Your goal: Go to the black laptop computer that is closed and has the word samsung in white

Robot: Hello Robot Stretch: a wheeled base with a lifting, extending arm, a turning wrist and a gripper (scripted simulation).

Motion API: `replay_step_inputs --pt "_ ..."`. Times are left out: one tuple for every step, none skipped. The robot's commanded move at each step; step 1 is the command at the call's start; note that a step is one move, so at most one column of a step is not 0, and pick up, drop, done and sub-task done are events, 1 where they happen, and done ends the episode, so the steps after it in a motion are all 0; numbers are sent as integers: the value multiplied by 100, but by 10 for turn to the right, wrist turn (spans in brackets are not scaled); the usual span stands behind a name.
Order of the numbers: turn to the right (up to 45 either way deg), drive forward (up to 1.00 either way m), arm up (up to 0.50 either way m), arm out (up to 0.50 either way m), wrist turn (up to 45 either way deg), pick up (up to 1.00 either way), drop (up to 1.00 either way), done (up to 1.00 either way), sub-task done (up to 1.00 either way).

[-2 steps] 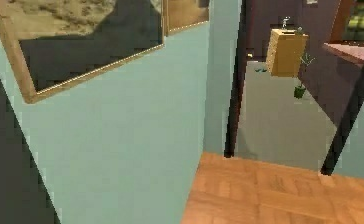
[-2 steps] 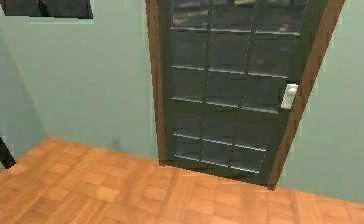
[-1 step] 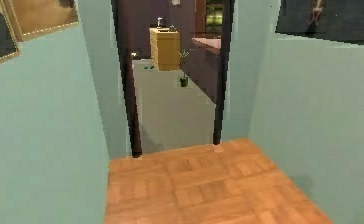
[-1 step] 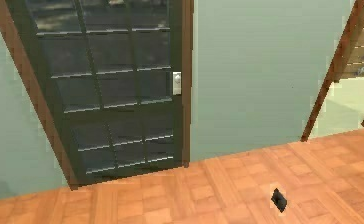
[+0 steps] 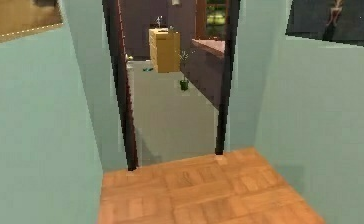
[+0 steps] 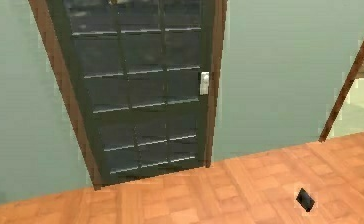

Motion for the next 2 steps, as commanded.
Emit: replay_step_inputs --pt "450 0 0 0 0 0 0 0 0" --pt "330 0 0 0 0 0 0 0 0"
